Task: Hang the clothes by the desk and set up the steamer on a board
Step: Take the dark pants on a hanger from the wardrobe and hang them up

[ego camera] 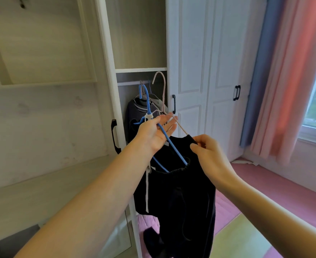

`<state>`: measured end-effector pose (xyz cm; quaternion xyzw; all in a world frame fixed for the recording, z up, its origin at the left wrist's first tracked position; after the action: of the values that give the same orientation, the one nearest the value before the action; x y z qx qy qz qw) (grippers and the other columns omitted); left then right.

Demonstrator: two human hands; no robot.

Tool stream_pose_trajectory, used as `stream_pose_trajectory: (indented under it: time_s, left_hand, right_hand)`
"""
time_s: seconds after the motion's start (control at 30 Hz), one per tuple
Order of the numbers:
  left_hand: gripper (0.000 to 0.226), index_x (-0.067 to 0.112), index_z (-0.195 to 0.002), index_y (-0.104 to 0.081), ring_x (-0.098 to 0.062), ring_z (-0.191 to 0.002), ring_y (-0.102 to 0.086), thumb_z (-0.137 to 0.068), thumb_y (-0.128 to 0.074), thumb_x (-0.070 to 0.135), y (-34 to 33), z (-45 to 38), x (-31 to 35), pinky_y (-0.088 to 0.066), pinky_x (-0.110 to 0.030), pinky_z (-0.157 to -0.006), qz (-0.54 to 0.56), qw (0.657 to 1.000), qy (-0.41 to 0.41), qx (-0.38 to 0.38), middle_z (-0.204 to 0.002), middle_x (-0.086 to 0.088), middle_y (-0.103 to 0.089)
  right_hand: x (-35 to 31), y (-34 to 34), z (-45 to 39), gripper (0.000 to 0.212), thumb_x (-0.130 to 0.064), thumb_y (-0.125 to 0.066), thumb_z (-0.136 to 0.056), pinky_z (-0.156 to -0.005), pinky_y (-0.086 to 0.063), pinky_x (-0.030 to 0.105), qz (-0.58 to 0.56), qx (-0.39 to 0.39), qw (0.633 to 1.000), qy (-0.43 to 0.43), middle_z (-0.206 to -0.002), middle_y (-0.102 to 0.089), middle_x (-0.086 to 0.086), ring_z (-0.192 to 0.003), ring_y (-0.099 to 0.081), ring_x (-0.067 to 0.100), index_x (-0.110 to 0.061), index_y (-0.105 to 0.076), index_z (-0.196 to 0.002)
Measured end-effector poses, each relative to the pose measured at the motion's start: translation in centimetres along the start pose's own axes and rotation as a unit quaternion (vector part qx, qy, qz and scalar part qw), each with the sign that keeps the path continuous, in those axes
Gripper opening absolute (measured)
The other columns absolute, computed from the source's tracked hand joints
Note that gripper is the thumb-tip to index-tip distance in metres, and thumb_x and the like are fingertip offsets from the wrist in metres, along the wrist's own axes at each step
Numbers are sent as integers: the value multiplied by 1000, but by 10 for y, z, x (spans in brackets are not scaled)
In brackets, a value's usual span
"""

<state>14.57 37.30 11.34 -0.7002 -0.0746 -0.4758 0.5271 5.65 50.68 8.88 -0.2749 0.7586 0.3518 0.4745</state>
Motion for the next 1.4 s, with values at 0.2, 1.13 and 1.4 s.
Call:
stream_pose_trajectory:
  time_s: [0.2, 1.13, 1.4]
  left_hand:
    - [26, -6, -116, -54, -31, -95, -65, -100, -37, 6, -13, 45, -6, -50, -40, -93, -2, 1000, -16, 6, -126, -19, -59]
    - [16, 2, -110, -47, -29, -77, -70, -102, -34, 6, -66, 204, -53, -56, -43, -76, 70, 974, -166, 138, -113, -21, -63]
    - [14, 5, -104, -49, -31, -84, -67, -99, -37, 0, -32, 249, -51, -49, -48, -96, 80, 944, -226, 225, -108, -15, -62]
  right_hand:
    - [-15, 18, 34, 13, -11, -50, -95, -51, -39, 24, 4, -11, 1000, 6, -69, -48, 4, -57, -45, 14, -17, -62, -94]
    - [-26, 95, 125, 12, -9, -53, -91, -64, -40, 23, -9, -216, 968, 125, -71, -50, 7, -69, -49, 16, -13, -63, -86]
    - [-40, 60, 141, 14, -8, -58, -81, -60, -43, 20, 103, -287, 931, 200, -71, -59, -3, -67, -54, 10, -21, -65, -83]
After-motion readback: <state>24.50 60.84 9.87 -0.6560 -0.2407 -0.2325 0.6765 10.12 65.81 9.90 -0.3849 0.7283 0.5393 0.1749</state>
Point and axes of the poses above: each hand's wrist, its own z-axis away from the middle knuckle, its own y-axis out of the back of the hand, x = y × z, the point moved 6 cm from there along -z, towards the middle knuckle
